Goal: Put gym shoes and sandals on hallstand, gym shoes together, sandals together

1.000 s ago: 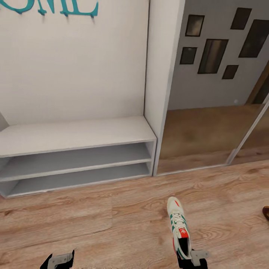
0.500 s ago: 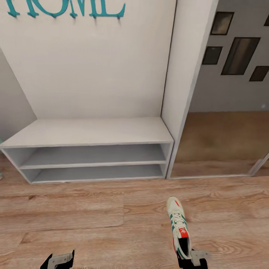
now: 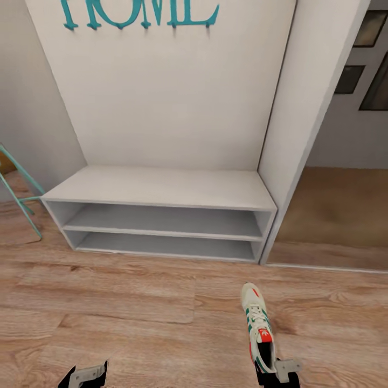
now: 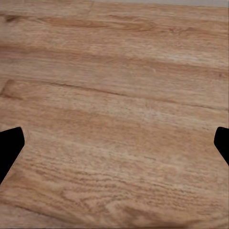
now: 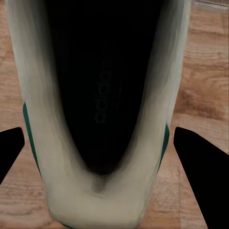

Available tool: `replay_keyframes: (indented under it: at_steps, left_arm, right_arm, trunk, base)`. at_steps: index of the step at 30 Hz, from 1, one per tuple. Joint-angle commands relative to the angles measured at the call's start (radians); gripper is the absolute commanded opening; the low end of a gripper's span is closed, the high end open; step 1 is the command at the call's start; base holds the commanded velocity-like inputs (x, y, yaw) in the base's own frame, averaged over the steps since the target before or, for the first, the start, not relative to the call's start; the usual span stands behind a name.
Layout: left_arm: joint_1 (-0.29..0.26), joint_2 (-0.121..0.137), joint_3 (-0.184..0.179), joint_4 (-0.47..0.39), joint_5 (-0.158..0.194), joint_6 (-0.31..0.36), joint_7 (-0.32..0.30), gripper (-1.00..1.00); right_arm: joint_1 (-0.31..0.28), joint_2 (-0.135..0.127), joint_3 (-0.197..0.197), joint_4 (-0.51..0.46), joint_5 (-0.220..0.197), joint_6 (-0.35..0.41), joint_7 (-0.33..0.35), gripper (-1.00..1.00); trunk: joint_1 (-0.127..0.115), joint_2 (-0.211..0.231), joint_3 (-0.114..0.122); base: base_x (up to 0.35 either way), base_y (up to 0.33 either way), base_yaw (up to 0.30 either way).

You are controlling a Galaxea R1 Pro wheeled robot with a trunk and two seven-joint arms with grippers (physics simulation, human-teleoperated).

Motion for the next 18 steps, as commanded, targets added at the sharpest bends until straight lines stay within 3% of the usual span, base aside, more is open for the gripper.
replay_keyframes:
  at_steps: [1, 18]
  left_arm:
    - [-0.001, 0.000, -0.001, 0.001, 0.007, -0.003, -0.001, 1.00]
    - [-0.001, -0.002, -0.002, 0.001, 0.008, -0.001, -0.003, 1.00]
  right_arm:
    - [0.000, 0.001, -0.007, 0.000, 0.011, -0.003, -0.001, -1.00]
    - [0.000, 0.001, -0.003, 0.004, 0.012, -0.003, -0.001, -1.00]
  trunk:
    - [0.000, 0.000, -0.001]
    - [0.000, 0.000, -0.006]
  base:
    - [0.000, 0.000, 0.281]
    - [0.000, 0.000, 0.281]
